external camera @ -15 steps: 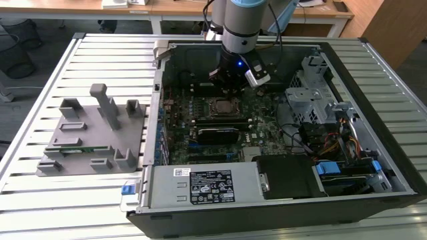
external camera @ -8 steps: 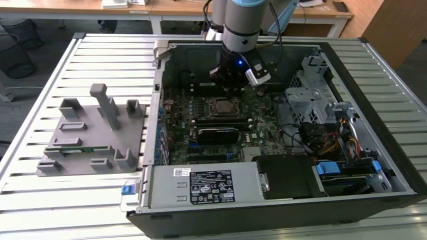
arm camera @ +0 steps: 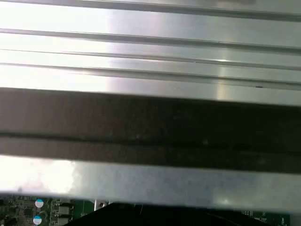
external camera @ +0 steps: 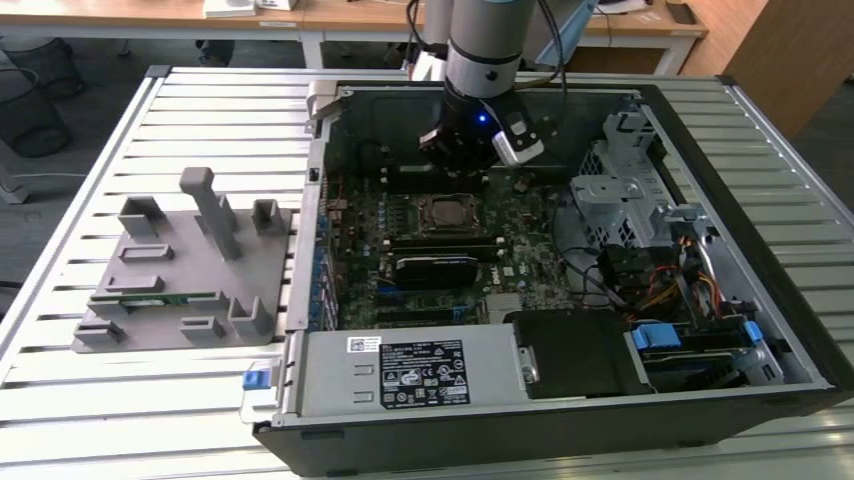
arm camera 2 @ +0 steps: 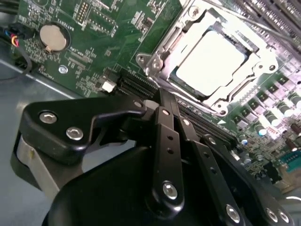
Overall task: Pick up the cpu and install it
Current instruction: 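Install the first cpu locking lever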
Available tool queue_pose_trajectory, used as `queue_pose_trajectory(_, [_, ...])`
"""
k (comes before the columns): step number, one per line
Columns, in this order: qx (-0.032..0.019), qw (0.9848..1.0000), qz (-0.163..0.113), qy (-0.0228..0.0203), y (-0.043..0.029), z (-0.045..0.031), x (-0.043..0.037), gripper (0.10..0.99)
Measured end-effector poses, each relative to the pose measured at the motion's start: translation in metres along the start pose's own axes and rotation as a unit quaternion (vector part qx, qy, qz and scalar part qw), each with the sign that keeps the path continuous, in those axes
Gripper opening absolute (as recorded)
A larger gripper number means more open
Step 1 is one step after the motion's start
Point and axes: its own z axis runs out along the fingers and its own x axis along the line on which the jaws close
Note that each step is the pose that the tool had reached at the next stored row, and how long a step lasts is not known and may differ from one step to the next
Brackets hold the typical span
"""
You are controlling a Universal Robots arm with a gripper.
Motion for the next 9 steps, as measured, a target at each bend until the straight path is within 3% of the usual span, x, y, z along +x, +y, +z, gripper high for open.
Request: queue_pose_trajectory(9, [0.0,1.0,0.0,0.0,-0.0052,-0.0005,0.0002,0.106])
